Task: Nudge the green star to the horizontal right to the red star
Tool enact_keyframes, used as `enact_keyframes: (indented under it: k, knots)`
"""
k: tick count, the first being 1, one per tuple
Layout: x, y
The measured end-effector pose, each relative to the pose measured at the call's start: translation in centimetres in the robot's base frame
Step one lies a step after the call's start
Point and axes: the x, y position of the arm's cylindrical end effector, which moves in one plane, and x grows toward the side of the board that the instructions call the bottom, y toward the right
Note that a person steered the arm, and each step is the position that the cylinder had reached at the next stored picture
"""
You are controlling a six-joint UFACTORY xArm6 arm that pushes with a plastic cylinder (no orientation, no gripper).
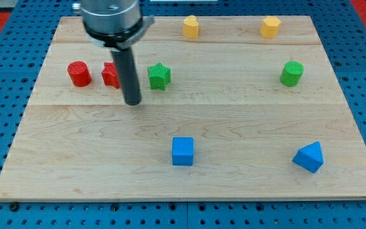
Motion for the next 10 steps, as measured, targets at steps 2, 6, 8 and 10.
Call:
enact_keyframes:
  k: [2, 6, 8, 10]
  knots:
    - [0.0, 4.0]
    - [-1.8, 4.0]
    - [-3.4, 4.2]
    - [-3.4, 5.4]
